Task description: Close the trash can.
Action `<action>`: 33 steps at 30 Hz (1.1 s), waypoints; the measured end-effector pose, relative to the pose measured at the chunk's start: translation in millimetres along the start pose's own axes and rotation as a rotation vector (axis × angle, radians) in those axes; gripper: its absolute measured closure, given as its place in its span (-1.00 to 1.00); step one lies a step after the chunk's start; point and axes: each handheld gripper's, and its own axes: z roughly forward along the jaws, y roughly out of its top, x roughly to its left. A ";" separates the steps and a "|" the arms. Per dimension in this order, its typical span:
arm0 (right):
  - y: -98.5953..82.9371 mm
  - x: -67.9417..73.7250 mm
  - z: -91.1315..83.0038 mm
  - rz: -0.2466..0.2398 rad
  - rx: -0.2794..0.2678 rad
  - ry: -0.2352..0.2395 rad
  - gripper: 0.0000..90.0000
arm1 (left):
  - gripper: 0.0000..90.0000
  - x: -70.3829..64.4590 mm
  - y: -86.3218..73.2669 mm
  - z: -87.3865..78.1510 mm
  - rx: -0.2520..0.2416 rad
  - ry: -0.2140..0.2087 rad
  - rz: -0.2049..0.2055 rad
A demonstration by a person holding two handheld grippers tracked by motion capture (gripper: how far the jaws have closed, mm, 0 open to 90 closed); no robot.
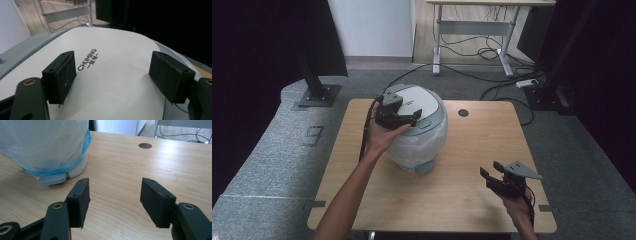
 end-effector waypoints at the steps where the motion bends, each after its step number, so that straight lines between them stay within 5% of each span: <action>1: 0.0 0.3 0.0 -0.001 0.001 0.001 -0.10 | -0.51 -3.1 3.0 -0.8 0.018 0.021 0.026; 4: -0.1 1.8 0.4 -0.005 0.002 0.002 -0.10 | -0.45 -12.6 8.9 -1.9 0.048 0.065 0.087; 7: -0.6 3.1 1.8 -0.009 0.008 0.005 -0.10 | -0.39 -12.6 4.1 1.9 0.053 -0.008 0.046; 16: -1.7 2.1 3.6 -0.006 0.025 0.004 -0.11 | -0.41 -11.9 7.3 2.9 0.061 -0.023 0.058; 22: -3.1 -2.7 4.3 0.003 0.028 -0.003 -0.11 | -0.49 -11.9 4.2 -13.2 -0.034 -0.066 0.036; 27: -3.1 -2.3 3.8 0.003 0.027 -0.003 -0.11 | -0.51 -12.5 -4.8 -31.9 -0.054 -0.119 0.020; 33: -2.6 -2.8 2.2 0.005 0.020 -0.005 -0.11 | -0.52 -9.4 -26.2 -54.4 -0.081 -0.131 0.004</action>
